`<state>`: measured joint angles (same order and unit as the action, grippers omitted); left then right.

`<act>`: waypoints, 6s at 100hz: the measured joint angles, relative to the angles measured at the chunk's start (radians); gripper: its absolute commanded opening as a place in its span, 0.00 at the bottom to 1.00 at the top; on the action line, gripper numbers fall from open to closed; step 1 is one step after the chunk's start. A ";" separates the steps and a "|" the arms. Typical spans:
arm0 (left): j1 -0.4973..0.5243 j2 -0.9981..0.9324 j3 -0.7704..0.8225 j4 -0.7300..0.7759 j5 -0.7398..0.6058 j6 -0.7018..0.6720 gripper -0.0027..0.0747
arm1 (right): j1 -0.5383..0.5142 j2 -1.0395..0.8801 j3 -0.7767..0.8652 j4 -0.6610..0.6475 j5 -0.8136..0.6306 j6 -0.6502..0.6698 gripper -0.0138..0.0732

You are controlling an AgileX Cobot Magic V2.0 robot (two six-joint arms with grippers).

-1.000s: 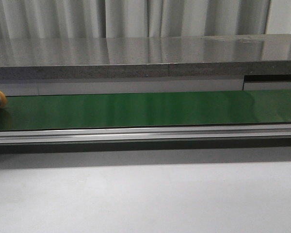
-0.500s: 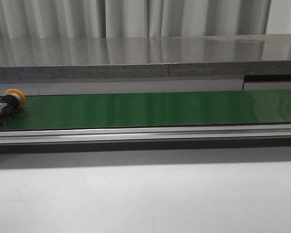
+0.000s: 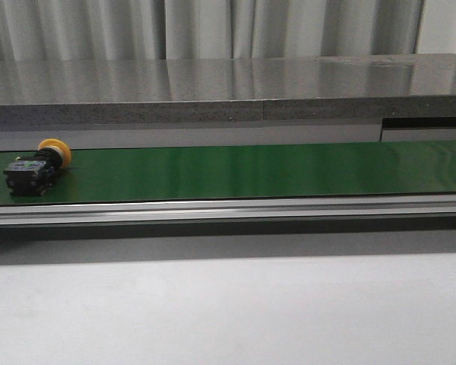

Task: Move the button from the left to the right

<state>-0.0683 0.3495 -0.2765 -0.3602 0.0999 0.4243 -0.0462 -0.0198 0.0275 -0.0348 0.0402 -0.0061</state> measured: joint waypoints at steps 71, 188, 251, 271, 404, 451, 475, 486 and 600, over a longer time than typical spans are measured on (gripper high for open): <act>0.000 -0.046 0.002 0.000 -0.009 0.000 0.01 | 0.000 0.000 0.000 0.000 0.000 0.000 0.03; 0.000 -0.046 0.002 -0.002 -0.014 0.000 0.01 | 0.000 0.644 -0.679 0.142 0.614 0.000 0.03; 0.000 -0.046 0.002 -0.002 -0.014 0.000 0.01 | 0.000 0.891 -0.759 0.207 0.648 0.000 0.81; 0.000 -0.046 0.002 -0.002 -0.014 0.000 0.01 | 0.000 0.897 -0.761 0.272 0.630 -0.018 0.80; 0.000 -0.046 0.002 -0.002 -0.014 0.000 0.01 | 0.374 1.725 -1.178 0.318 0.488 -0.135 0.77; 0.000 -0.046 0.002 -0.002 -0.014 0.000 0.01 | 0.372 1.752 -1.193 0.288 0.452 -0.135 0.51; 0.000 -0.046 0.002 -0.002 -0.014 0.000 0.01 | 0.370 1.755 -1.200 0.278 0.450 -0.135 0.45; 0.000 -0.046 0.002 -0.002 -0.014 0.000 0.01 | 0.370 1.762 -1.221 0.278 0.484 -0.135 0.45; 0.000 -0.046 0.002 -0.002 -0.014 0.000 0.01 | -0.142 1.624 -1.335 0.208 0.744 -0.135 0.45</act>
<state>-0.0683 0.3031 -0.2740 -0.3618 0.0860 0.4243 -0.1880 1.6041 -1.3080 0.1734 0.7840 -0.1408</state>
